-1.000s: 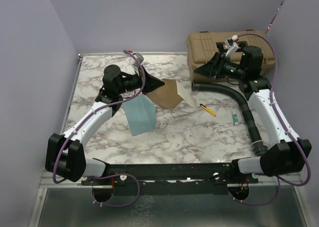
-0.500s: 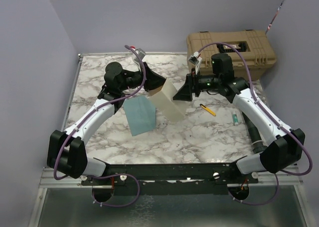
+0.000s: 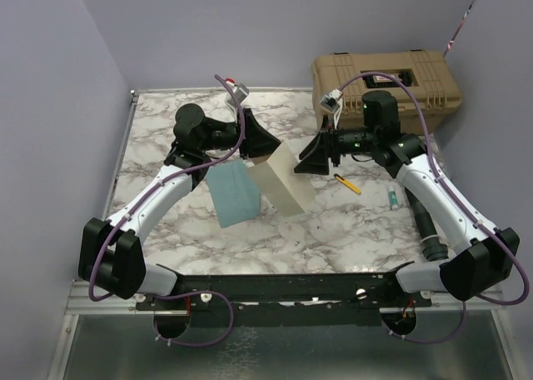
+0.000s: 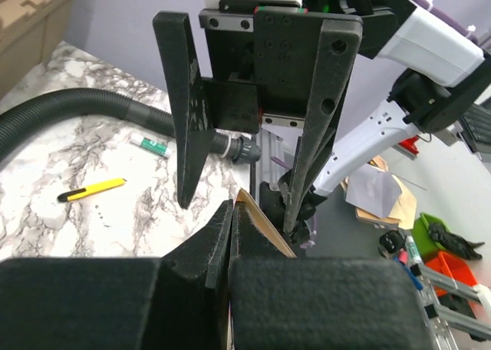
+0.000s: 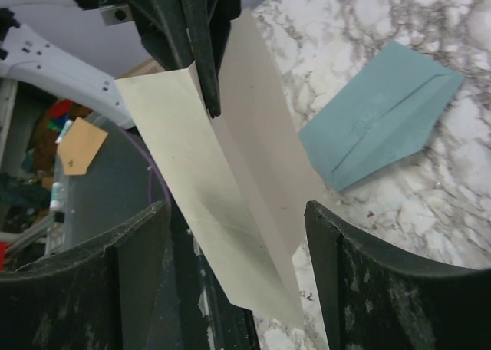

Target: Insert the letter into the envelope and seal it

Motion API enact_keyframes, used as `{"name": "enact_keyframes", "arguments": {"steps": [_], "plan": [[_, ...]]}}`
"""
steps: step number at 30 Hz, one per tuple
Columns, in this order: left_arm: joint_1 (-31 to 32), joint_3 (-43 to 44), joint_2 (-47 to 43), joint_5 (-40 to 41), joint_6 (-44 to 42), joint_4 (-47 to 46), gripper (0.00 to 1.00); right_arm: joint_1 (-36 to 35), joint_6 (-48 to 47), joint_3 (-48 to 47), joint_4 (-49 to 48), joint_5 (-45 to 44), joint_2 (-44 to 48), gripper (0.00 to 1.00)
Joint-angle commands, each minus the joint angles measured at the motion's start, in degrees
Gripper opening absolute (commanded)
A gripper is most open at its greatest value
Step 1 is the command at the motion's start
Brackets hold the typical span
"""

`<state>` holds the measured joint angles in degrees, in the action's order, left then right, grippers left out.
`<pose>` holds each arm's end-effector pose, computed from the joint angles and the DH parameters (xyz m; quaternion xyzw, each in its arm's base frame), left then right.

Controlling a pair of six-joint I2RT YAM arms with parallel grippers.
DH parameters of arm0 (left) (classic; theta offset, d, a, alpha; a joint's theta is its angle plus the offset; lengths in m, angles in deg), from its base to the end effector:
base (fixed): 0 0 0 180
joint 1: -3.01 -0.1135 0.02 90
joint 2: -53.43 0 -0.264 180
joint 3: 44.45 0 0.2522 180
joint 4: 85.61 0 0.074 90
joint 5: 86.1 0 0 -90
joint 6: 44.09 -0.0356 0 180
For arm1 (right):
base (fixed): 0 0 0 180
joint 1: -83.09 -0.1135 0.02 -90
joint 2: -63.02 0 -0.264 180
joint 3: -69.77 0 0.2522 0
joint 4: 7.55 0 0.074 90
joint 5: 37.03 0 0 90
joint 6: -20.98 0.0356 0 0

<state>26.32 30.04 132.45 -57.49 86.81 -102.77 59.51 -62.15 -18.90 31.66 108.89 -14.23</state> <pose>0.2723 -0.1514 0.3727 0.3116 0.5921 -0.6270 0.3990 0.2559 0.1439 0.3771 -0.3495 0.7131 0.5072 0.3349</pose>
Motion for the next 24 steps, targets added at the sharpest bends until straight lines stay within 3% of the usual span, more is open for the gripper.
{"name": "enact_keyframes", "arguments": {"steps": [1, 6, 11, 19, 20, 23, 24], "plan": [[0.78, 3.16, -1.44, -3.19, 0.57, -2.00, 0.00, -0.06, -0.46, 2.01, -2.19, 11.20, 0.05, 0.72], [1.46, 4.26, -1.28, -3.87, 0.99, -2.12, 0.00, -0.10, -0.89, 2.49, -2.40, 13.92, -0.15, 0.64], [1.79, 4.66, -1.32, -4.04, 1.36, -2.21, 0.00, -0.33, 0.37, 3.55, -4.62, 15.04, -0.53, 0.49], [1.66, 3.74, -1.26, -2.91, 1.30, -2.35, 0.00, -0.42, 3.48, 4.23, -7.48, 14.57, -0.03, 0.03], [1.55, 3.59, -1.19, -3.20, 1.02, -2.27, 0.00, -0.41, 2.90, 3.84, -6.45, 14.19, -0.20, 0.01], [-0.14, 2.86, -1.28, -3.72, -1.81, 0.17, 0.22, -0.35, 0.64, 2.96, -2.76, 11.11, -0.24, 0.00], [-1.16, 2.45, -1.55, -3.51, -3.42, 1.97, 0.37, -0.29, 0.24, 3.00, -2.02, 9.55, -0.01, 0.00]]}}
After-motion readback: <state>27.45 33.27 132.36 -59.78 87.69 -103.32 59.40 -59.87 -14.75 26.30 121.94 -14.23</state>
